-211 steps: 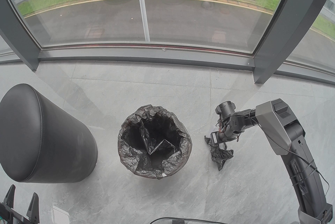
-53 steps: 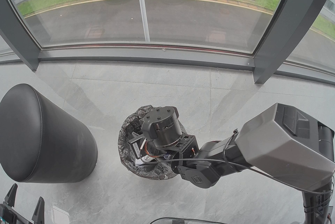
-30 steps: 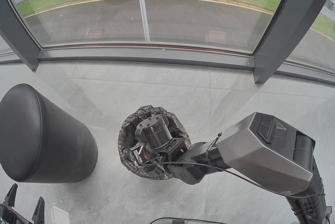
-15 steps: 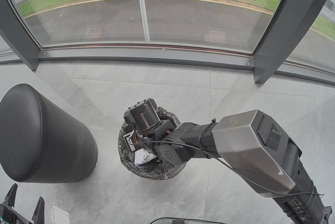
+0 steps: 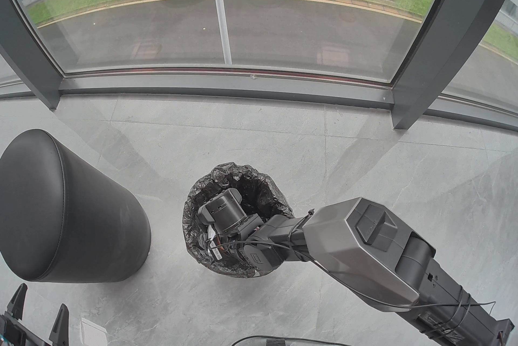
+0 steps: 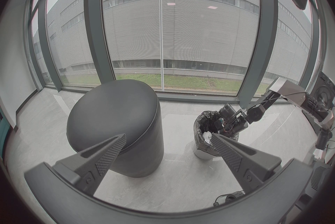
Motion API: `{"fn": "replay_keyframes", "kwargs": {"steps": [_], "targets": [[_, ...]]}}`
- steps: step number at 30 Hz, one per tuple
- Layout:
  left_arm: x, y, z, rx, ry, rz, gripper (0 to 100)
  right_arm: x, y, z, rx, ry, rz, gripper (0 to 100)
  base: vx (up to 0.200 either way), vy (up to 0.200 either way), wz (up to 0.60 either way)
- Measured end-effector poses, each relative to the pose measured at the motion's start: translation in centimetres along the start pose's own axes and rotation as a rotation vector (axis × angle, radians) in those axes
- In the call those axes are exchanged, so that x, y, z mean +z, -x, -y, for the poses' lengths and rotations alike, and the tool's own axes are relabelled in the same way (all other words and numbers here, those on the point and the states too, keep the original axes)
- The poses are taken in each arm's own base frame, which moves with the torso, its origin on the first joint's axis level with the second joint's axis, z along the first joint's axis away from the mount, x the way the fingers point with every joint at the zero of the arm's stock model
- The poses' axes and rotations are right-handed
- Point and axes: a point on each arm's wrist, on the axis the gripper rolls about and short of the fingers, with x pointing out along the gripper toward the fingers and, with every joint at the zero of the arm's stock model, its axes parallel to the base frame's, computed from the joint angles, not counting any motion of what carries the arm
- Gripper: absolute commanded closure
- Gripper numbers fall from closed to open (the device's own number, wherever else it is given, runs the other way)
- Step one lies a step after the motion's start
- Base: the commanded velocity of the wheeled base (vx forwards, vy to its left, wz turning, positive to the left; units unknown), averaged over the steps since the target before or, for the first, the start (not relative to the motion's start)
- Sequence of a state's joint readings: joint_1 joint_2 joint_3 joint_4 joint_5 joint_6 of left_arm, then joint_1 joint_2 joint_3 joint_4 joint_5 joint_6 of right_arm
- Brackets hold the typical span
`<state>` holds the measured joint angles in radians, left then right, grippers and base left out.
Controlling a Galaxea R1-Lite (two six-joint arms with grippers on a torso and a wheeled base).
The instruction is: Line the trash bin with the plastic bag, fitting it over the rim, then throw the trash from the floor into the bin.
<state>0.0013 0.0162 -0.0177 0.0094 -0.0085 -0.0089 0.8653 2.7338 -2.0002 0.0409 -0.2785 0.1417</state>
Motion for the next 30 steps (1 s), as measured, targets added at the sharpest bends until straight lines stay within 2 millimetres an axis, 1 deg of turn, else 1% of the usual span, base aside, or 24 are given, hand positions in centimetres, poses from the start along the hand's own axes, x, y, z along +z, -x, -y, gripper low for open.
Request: {"fn": "replay_keyframes", "kwargs": {"steps": [5,8,11,16,18,21,24,30], "targets": [[0.0,0.0,0.0,0.0,0.0,0.0,0,-2.4,-2.1,0.4,-0.022,0.018,-0.07,100,0.0,0.0,0.0],[0.0,0.0,0.0,0.0,0.0,0.0,0,-4.5,-3.3,0.8,-0.042,0.043,-0.161,100,0.0,0.0,0.0],[0.0,0.0,0.0,0.0,0.0,0.0,0,-7.3,-4.5,1.0,-0.06,0.08,-0.28,100,0.0,0.0,0.0],[0.0,0.0,0.0,0.001,0.0,-0.001,0,-12.8,-6.2,1.7,-0.081,0.177,-0.532,100,0.0,0.0,0.0],[0.0,0.0,0.0,0.001,0.0,-0.001,0,-14.2,-6.8,2.0,-0.087,0.193,-0.573,100,0.0,0.0,0.0],[0.0,0.0,0.0,0.0,0.0,0.0,0,-14.9,-7.5,2.0,-0.086,0.197,-0.564,100,0.0,0.0,0.0],[0.0,0.0,0.0,0.0,0.0,0.0,0,-14.9,-7.8,2.4,-0.089,0.189,-0.542,100,0.0,0.0,0.0],[0.0,0.0,0.0,0.001,0.0,0.0,0,-15.0,-8.0,2.5,-0.091,0.187,-0.544,100,0.0,0.0,0.0]]}}
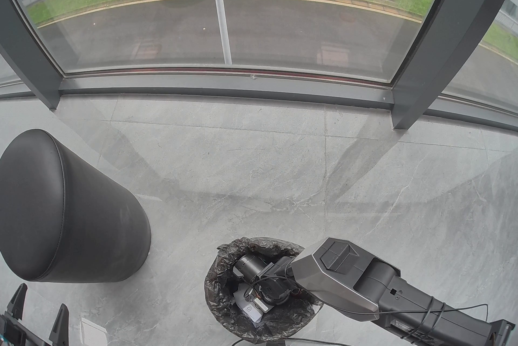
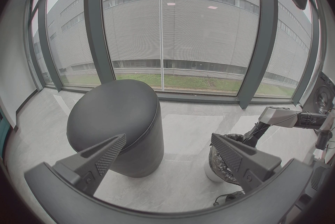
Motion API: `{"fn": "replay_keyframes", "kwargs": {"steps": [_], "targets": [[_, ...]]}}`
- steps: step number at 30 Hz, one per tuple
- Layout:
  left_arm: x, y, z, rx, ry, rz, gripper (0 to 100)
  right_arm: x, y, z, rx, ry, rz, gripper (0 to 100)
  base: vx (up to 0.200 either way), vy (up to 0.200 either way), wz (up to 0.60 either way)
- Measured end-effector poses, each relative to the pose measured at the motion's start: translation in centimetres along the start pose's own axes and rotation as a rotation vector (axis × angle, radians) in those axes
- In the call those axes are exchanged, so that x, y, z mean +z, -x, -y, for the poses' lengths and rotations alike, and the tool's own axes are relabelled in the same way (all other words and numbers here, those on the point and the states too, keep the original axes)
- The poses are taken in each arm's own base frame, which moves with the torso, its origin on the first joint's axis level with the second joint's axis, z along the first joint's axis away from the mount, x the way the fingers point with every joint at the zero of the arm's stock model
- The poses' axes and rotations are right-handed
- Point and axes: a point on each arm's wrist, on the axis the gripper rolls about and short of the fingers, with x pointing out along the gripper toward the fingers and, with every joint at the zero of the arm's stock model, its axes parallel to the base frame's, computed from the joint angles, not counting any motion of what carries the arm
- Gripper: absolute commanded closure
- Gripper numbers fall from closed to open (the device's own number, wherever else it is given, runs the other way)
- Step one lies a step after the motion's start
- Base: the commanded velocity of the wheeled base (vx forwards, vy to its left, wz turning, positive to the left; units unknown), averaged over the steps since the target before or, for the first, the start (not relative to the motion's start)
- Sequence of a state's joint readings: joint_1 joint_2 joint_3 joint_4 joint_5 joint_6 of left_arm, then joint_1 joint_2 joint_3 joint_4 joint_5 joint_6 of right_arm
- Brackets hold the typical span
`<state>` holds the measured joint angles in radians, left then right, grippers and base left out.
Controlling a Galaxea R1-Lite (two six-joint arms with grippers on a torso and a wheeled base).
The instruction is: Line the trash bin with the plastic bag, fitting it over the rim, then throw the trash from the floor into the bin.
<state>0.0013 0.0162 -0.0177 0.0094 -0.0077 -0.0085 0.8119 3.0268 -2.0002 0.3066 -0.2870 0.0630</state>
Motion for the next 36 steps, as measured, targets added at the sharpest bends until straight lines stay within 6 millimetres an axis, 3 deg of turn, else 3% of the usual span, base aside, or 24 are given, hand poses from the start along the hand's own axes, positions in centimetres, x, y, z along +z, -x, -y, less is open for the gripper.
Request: {"fn": "replay_keyframes", "kwargs": {"steps": [9,16,20,28,36], "targets": [[0.0,0.0,0.0,0.0,0.0,0.0,0,0.0,0.0,0.1,0.0,-0.005,0.002,100,0.0,0.0,0.0],[0.0,0.0,0.0,0.0,0.0,0.0,0,1.1,1.9,0.1,0.002,-0.021,0.034,100,0.0,0.0,0.0],[0.0,0.0,0.0,0.0,0.0,0.0,0,1.8,4.3,0.2,0.004,-0.024,0.03,100,0.0,0.0,0.0],[0.0,0.0,0.0,-0.001,0.0,0.0,0,2.9,10.9,-0.6,-0.005,-0.034,0.018,100,0.0,0.0,0.0],[0.0,0.0,0.0,-0.001,0.0,-0.001,0,3.5,15.5,-0.5,-0.048,-0.014,0.044,100,0.0,0.0,0.0]]}}
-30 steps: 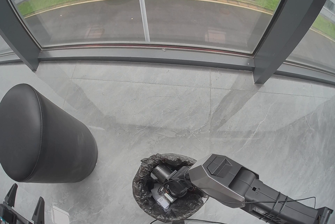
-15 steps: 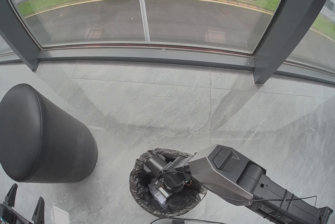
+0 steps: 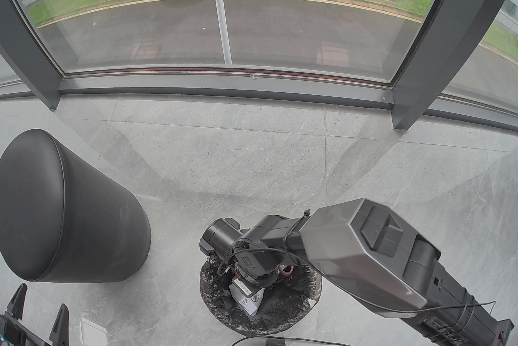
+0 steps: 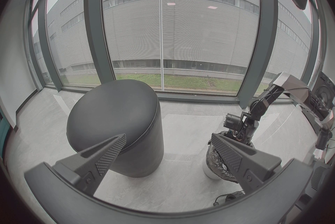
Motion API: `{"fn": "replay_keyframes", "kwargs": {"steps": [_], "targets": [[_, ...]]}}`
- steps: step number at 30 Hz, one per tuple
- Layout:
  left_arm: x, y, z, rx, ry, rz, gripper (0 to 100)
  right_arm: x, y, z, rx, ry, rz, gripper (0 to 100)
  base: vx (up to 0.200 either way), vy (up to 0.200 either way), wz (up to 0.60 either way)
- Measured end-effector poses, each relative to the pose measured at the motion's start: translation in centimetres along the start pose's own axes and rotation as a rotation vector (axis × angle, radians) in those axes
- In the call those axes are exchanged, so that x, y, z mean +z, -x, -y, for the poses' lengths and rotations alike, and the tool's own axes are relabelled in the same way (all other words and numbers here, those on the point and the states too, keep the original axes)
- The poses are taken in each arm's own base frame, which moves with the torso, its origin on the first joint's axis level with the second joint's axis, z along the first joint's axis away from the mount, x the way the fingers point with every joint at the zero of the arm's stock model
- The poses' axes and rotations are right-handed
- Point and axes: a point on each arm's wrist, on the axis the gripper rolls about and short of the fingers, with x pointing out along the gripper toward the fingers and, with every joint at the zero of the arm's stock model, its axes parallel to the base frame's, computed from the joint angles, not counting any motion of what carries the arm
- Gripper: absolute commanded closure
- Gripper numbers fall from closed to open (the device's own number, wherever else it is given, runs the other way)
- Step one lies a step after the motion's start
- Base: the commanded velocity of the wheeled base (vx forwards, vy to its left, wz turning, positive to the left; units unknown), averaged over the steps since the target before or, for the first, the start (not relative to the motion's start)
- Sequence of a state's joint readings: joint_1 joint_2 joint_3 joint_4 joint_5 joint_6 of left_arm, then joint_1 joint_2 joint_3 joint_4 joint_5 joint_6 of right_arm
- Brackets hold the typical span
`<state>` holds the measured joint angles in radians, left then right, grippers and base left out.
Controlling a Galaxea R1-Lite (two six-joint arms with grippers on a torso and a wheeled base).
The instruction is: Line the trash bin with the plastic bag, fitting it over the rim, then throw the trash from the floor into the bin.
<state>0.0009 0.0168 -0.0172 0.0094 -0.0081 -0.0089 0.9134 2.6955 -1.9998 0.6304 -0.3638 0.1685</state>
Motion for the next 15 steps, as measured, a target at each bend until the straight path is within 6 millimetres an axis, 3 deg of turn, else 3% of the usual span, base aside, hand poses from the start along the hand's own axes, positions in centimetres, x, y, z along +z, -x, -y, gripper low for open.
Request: {"fn": "replay_keyframes", "kwargs": {"steps": [6,15], "targets": [[0.0,0.0,0.0,0.0,0.0,0.0,0,0.8,3.1,2.2,-0.059,-0.011,0.033,100,0.0,0.0,0.0],[0.0,0.0,0.0,0.0,0.0,0.0,0,0.8,8.6,10.5,-0.138,-0.015,-0.025,100,0.0,0.0,0.0]]}}
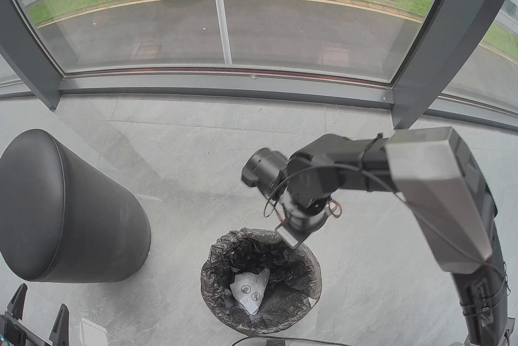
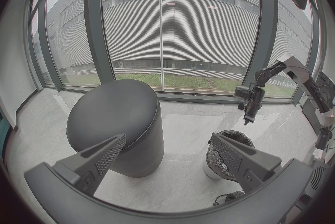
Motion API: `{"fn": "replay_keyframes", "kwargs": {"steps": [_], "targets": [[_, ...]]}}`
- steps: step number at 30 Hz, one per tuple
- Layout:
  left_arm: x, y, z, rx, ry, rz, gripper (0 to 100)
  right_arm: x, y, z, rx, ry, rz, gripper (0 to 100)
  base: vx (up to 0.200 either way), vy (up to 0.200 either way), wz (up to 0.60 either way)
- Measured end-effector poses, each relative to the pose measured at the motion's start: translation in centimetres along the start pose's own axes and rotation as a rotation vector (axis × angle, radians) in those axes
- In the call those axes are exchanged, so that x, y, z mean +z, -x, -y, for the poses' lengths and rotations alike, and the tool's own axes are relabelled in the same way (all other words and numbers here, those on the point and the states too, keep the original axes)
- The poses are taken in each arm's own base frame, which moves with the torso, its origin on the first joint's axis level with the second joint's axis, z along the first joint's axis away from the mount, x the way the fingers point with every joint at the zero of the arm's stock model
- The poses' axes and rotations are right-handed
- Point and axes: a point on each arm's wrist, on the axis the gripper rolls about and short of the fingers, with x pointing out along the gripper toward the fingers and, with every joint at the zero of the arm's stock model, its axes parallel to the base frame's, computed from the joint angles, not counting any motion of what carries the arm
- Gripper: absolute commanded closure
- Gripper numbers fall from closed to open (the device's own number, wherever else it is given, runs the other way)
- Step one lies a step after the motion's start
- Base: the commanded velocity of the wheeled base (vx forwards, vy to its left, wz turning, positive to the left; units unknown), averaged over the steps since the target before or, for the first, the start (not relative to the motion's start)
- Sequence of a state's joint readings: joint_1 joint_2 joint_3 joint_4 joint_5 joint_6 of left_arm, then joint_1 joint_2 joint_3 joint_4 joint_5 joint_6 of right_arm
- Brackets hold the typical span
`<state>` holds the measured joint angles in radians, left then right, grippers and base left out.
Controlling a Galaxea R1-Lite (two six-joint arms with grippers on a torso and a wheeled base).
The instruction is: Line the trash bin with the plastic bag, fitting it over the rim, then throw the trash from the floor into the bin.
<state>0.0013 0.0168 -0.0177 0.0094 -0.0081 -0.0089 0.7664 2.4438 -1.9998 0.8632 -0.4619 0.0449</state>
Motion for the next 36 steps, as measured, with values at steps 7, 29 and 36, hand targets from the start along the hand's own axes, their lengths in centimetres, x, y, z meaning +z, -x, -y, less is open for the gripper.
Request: {"fn": "replay_keyframes", "kwargs": {"steps": [7,29,36], "targets": [[0.0,0.0,0.0,0.0,0.0,0.0,0,-1.9,4.2,7.1,-0.033,-0.03,-0.07,100,0.0,0.0,0.0],[0.0,0.0,0.0,0.0,0.0,0.0,0,-10.9,18.0,13.8,-0.211,-0.132,-0.19,100,0.0,0.0,0.0],[0.0,0.0,0.0,0.0,0.0,0.0,0,-15.3,23.9,16.7,-0.226,-0.266,-0.027,100,0.0,0.0,0.0]]}}
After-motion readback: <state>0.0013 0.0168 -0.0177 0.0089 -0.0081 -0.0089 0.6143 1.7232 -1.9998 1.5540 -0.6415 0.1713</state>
